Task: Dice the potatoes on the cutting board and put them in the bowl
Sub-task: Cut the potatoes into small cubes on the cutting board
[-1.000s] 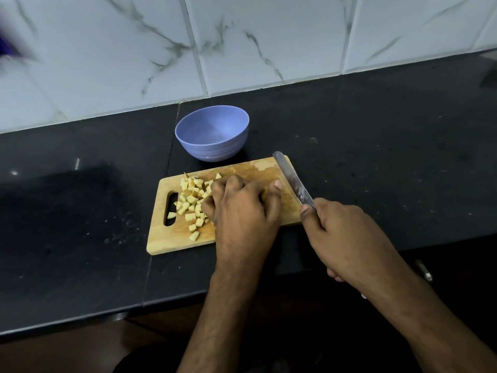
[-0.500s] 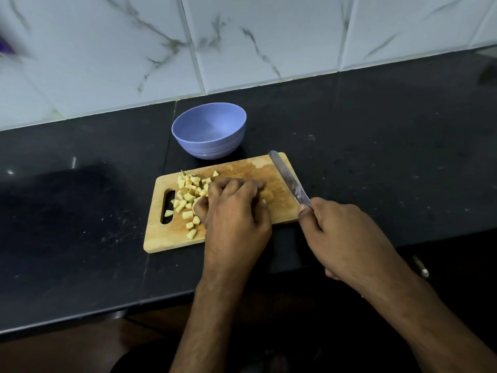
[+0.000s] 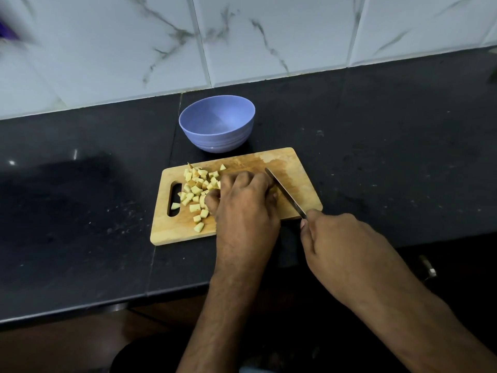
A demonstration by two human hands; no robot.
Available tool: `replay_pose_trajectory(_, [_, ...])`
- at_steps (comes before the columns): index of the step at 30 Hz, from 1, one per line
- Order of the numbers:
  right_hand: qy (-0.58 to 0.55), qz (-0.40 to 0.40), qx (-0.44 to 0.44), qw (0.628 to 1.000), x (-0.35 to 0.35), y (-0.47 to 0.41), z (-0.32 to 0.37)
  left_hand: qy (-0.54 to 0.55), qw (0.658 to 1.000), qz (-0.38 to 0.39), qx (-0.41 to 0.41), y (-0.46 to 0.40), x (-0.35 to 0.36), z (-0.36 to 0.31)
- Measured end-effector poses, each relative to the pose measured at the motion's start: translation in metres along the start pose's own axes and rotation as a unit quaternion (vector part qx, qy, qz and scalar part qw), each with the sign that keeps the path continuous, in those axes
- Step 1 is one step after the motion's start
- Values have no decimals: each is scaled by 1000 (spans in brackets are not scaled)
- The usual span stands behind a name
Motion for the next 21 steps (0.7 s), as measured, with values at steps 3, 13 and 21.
replay_pose_trajectory(3, [13,36,3,999,4,0,4,13,1000,-5,9,0,1,-1])
replay_pose_trajectory(13, [43,106,13,993,-3,24,-3,27,999,-28,-22,1,-2,0])
replay_pose_trajectory(21, [10,48,33,998,-9,29,-4,19,999,-26,-22,6,-6,2])
Point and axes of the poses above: each hand's wrist, its own y-axis away from the middle knuckle, its own x-axis out of the palm, z = x × y, the point moved 5 cm from there along -y, towards the middle knuckle, and after that the axes turned 6 degrees about y, right-handed, at the moved point
